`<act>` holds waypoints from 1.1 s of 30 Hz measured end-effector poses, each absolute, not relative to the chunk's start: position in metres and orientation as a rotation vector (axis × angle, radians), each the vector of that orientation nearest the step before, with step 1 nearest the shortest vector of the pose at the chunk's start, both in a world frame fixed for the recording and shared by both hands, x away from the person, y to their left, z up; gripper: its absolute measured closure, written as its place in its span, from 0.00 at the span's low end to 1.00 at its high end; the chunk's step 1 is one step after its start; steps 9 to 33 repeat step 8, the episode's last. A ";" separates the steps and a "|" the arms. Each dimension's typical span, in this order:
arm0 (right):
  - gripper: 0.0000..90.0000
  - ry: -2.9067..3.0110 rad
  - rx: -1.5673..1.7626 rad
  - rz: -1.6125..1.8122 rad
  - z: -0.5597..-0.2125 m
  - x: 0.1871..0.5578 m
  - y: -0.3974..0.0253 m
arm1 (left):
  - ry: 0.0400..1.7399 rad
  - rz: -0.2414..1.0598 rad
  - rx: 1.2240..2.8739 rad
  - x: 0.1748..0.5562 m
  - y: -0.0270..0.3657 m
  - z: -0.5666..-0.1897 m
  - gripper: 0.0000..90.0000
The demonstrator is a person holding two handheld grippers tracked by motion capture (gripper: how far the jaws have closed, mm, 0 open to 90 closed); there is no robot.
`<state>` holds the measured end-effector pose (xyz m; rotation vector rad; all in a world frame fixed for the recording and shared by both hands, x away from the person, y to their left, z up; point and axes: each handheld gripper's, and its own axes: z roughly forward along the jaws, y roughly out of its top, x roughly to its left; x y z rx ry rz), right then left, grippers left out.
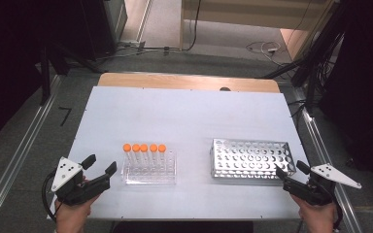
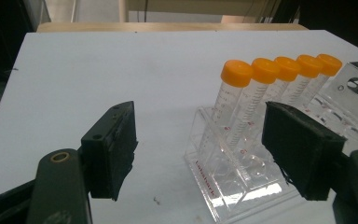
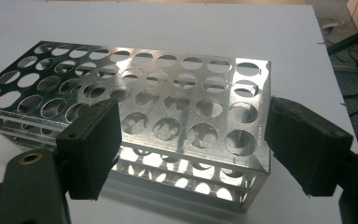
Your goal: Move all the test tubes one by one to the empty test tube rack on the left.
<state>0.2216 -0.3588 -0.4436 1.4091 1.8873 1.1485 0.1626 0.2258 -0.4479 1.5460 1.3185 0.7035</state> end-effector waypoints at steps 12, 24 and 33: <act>0.19 1.870 1.414 1.158 -0.444 0.221 -0.363 | 1.341 0.706 1.538 0.164 0.231 -0.451 0.28; 0.19 1.870 1.414 1.158 -0.444 0.221 -0.363 | 1.341 0.706 1.538 0.164 0.231 -0.451 0.28; 0.19 1.870 1.414 1.158 -0.444 0.221 -0.363 | 1.341 0.706 1.538 0.164 0.231 -0.451 0.28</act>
